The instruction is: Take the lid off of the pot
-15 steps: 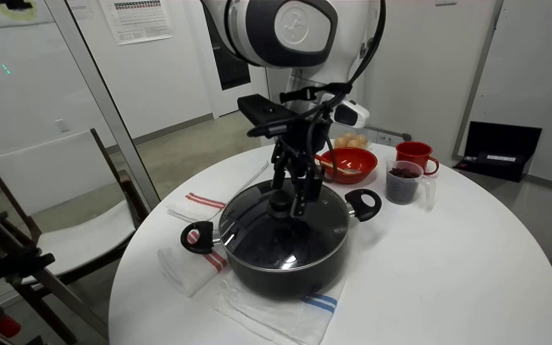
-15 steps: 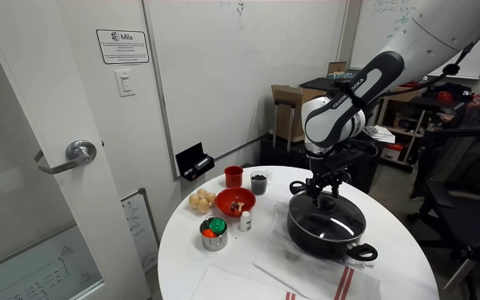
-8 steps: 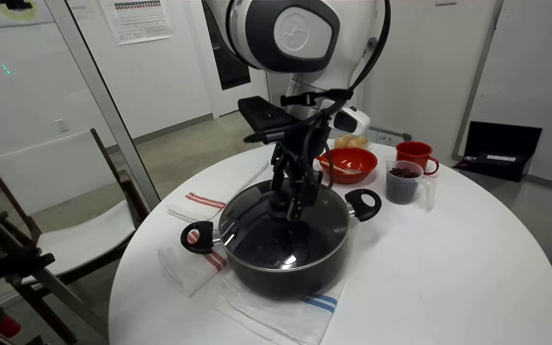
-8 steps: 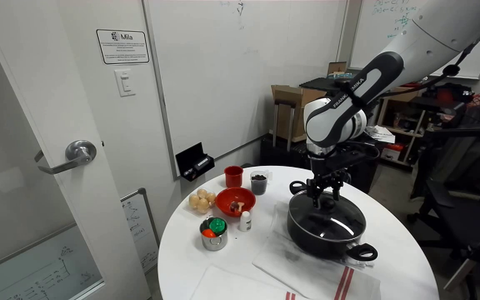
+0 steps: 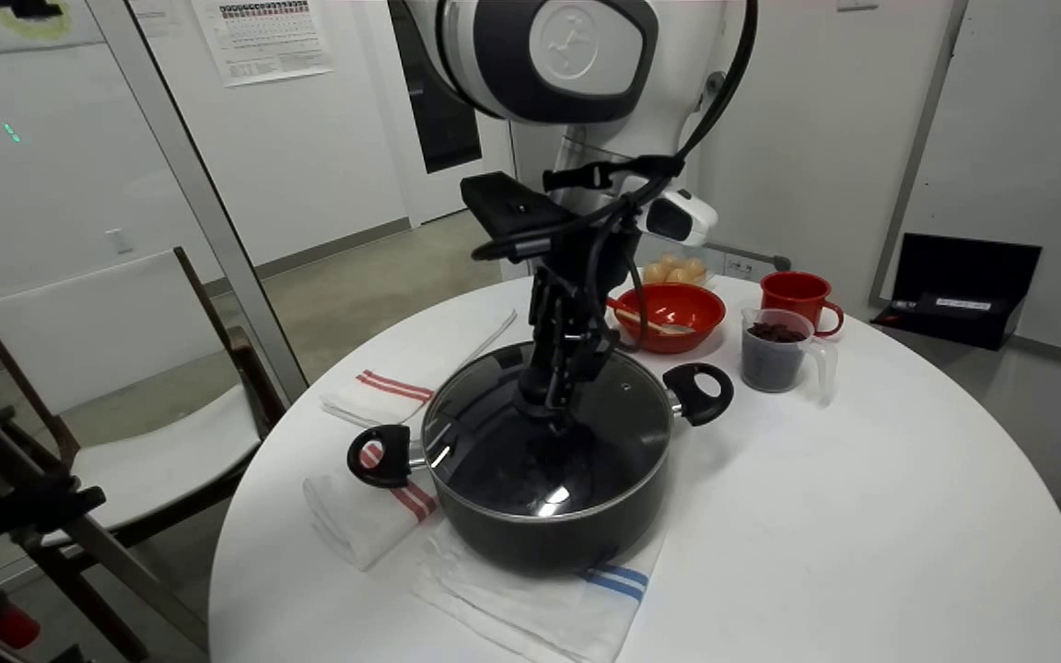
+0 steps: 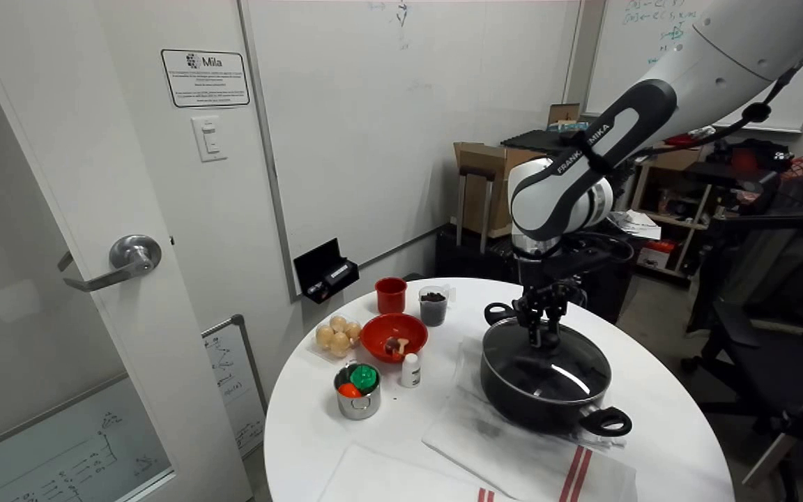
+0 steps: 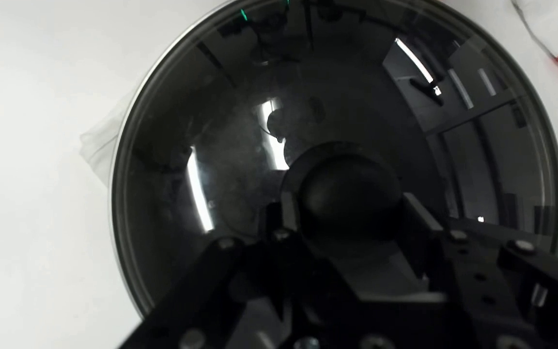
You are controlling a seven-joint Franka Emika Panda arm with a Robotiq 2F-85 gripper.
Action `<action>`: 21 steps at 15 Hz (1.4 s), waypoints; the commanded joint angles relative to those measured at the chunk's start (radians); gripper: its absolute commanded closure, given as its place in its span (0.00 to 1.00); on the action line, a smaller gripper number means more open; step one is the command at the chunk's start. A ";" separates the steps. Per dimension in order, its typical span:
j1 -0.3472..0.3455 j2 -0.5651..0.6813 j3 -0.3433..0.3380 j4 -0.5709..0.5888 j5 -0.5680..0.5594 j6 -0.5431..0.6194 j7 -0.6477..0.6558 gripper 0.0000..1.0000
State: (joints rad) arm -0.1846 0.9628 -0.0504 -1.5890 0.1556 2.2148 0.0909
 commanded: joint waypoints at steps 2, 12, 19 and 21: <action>-0.009 -0.014 0.009 -0.021 0.020 0.011 -0.024 0.74; 0.007 -0.254 -0.016 -0.287 0.006 0.072 -0.018 0.74; 0.094 -0.414 -0.038 -0.326 -0.095 0.020 0.019 0.74; 0.129 -0.422 -0.034 -0.283 -0.136 -0.019 0.030 0.74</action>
State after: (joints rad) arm -0.1132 0.5982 -0.0722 -1.8859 0.0792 2.2545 0.0950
